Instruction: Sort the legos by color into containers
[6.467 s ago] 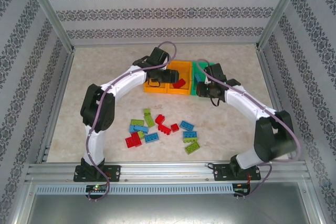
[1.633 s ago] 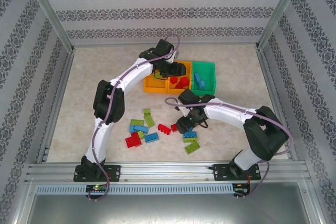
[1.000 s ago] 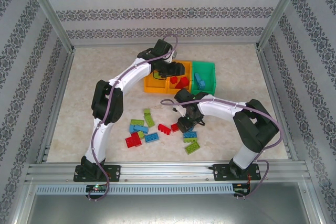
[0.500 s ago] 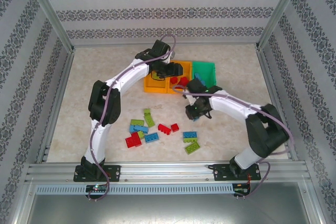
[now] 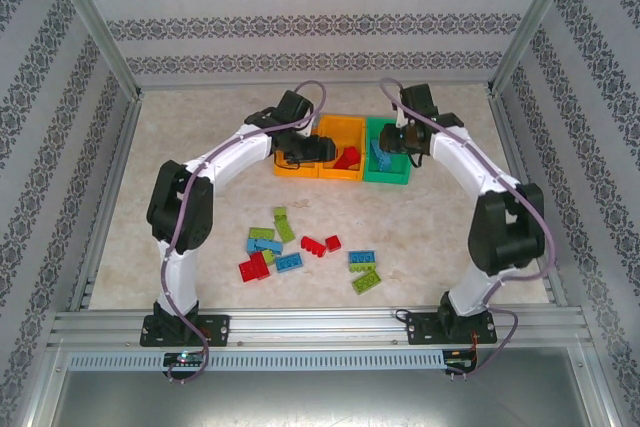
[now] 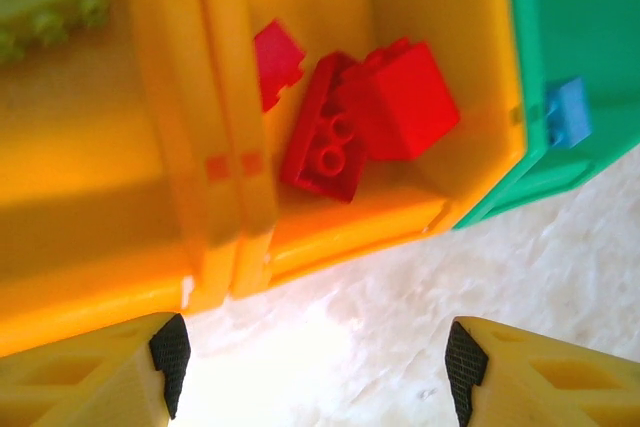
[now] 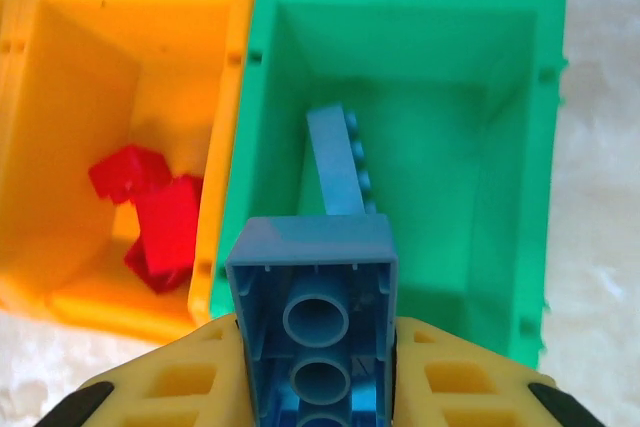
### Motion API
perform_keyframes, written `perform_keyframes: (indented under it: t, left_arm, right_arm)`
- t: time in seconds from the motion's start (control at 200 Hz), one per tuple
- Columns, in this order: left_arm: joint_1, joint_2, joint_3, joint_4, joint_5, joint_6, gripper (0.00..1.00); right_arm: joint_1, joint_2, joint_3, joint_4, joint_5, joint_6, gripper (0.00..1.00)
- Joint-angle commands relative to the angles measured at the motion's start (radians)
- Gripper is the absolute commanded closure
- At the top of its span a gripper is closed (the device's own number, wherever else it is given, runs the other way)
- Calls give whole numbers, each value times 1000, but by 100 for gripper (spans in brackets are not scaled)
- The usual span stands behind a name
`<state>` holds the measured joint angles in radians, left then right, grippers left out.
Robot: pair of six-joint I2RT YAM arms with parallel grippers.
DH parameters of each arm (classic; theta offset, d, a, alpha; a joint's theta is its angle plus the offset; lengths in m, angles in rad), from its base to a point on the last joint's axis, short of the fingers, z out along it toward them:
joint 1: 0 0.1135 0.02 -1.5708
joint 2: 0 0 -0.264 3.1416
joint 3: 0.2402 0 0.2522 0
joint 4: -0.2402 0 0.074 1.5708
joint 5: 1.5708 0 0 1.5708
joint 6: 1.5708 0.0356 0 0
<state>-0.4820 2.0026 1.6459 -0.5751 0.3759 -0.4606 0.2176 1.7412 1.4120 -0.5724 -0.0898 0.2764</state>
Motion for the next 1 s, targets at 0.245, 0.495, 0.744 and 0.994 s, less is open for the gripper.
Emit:
perform_keyframes:
  t: [0.245,0.495,0.744,0.994]
  left_arm:
    - [-34,-113,-162,-3,-15,107,29]
    - [-140,-129,-247,-109,-17,204,29]
    - [-209,-117,-230,-201,27,35,28]
    - [-261,-79,-199,-254,62,-69,28]
  right_arm:
    - [-31,248,243,-84,43,26,70]
    - [-36,278,258,-86,34,33,49]
    - [-35,191,193,-43,11,57,33]
    - [-36,130,148,-20,-9,61,29]
